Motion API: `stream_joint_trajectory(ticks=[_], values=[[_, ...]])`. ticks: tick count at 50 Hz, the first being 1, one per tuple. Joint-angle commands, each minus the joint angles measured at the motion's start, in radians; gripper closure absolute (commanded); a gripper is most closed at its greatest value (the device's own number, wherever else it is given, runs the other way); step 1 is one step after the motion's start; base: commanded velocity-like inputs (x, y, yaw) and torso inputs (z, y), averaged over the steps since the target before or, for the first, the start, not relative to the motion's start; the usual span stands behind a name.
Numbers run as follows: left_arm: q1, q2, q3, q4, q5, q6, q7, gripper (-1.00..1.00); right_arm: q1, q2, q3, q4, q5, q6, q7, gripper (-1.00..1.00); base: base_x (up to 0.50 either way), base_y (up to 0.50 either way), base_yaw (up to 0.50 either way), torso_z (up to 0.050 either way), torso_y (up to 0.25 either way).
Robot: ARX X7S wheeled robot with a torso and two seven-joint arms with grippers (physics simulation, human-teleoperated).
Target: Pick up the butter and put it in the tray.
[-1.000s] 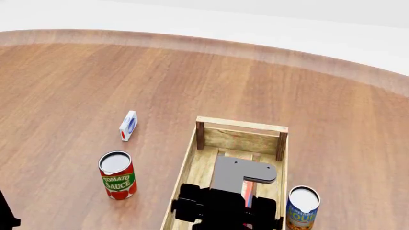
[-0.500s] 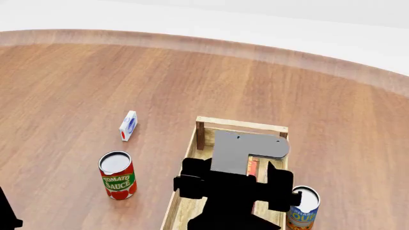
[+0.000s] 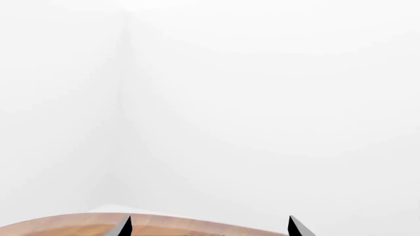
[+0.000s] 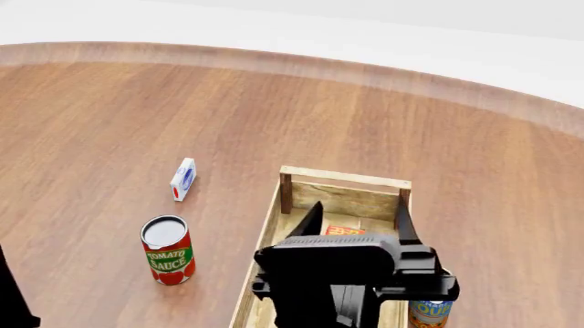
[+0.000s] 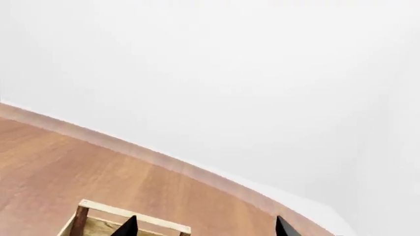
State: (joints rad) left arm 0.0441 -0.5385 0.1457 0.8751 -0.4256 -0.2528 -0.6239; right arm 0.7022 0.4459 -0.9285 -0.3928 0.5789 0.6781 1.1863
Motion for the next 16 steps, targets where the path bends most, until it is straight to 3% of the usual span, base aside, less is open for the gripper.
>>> stream_joint_trajectory(ticks=[1, 16], values=[[-0.001, 0.005, 0.026, -0.011, 0.021, 0.005, 0.004, -1.00, -0.088, 0.081, -0.108, -0.093, -0.166, -0.124, 0.038, -1.00, 0.00, 0.00, 0.00, 0.000, 0.000], [-0.003, 0.006, 0.054, -0.021, 0.042, 0.004, 0.008, -1.00, -0.228, 0.145, -0.129, -0.125, -0.263, -0.255, 0.123, -1.00, 0.00, 0.00, 0.00, 0.000, 0.000]])
